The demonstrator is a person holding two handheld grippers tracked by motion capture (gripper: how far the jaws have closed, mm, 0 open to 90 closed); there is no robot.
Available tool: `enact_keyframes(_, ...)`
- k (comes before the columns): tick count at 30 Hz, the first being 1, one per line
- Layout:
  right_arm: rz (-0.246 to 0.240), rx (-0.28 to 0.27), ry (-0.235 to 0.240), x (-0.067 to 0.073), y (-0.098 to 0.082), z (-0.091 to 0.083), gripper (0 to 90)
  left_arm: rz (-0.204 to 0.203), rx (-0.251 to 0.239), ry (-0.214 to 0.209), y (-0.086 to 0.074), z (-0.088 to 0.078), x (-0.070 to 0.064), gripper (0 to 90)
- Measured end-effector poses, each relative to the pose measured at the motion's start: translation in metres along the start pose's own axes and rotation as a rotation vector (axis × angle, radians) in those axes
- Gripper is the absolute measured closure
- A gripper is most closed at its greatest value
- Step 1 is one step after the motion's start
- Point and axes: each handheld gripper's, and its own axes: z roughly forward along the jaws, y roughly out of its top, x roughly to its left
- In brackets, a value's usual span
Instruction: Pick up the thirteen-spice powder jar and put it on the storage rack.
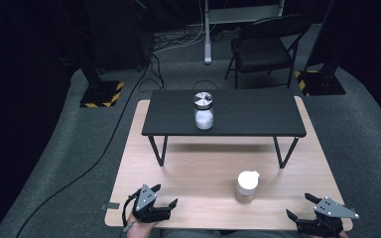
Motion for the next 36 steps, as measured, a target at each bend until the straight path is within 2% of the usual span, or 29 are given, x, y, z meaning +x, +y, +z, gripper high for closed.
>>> enact_keyframes(17, -0.002, -0.010, 0.022, 0.001, 0.000, 0.002, 8.9, -0.003, 0.001, -0.002, 0.000, 0.001, 0.001, 15.7)
enact_keyframes(23, -0.013, -0.022, 0.050, 0.005, 0.002, 0.005, 8.5, -0.003, 0.000, -0.003, 0.000, 0.001, 0.000, 15.7)
enact_keyframes(31, 0.001, -0.049, 0.107, 0.006, 0.005, 0.012, 8.1, -0.001, 0.003, -0.006, 0.000, 0.002, 0.000, 15.7)
enact_keyframes(32, 0.005, -0.057, 0.128, 0.006, 0.007, 0.016, 7.9, -0.001, 0.002, -0.006, 0.000, 0.002, 0.000, 15.7)
enact_keyframes(36, -0.005, -0.063, 0.155, 0.009, 0.014, 0.024, 8.0, -0.001, 0.000, -0.006, 0.000, 0.001, -0.001, 15.7)
